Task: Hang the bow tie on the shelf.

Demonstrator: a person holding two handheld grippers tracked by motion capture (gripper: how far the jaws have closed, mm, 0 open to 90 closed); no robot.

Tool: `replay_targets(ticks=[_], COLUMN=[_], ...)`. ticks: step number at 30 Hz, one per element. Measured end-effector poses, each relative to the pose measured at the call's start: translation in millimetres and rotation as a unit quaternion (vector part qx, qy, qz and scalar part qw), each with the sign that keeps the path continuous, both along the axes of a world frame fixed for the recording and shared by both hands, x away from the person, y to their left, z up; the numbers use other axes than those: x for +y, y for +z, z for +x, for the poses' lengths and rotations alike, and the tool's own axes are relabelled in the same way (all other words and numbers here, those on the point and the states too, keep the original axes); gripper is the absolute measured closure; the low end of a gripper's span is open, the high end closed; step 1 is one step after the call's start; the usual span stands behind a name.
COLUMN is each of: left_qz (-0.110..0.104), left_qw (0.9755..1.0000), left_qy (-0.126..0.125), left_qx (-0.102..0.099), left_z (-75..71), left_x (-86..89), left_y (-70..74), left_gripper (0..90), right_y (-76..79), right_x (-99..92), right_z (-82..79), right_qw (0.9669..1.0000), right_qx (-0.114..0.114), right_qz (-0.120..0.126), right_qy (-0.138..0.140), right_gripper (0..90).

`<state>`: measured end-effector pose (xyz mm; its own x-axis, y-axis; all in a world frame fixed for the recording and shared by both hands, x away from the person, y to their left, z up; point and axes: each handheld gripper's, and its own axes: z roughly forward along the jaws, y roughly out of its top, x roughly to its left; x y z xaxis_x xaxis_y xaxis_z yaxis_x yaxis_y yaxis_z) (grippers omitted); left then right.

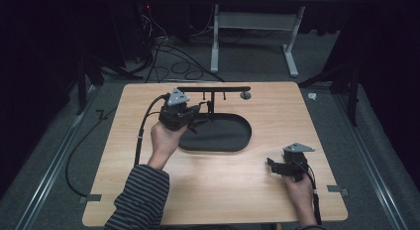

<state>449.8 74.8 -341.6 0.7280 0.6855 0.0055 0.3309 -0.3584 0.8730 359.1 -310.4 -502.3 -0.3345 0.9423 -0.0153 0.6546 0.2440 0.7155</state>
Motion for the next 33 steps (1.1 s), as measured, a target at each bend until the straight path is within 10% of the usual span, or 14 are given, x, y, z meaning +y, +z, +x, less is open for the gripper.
replay_targets(ticks=[33], left_qz=[0.065], left_qw=[0.995], left_qy=[0.076], left_qx=[0.009], left_z=[34.4], left_x=[-11.1], left_y=[-16.9], left_gripper=[87.4], right_y=[0.0], right_x=[0.1], right_z=[-0.2], right_qw=[1.0], right_qx=[0.001], right_qz=[0.001], right_qy=[0.001], right_gripper=[23.9])
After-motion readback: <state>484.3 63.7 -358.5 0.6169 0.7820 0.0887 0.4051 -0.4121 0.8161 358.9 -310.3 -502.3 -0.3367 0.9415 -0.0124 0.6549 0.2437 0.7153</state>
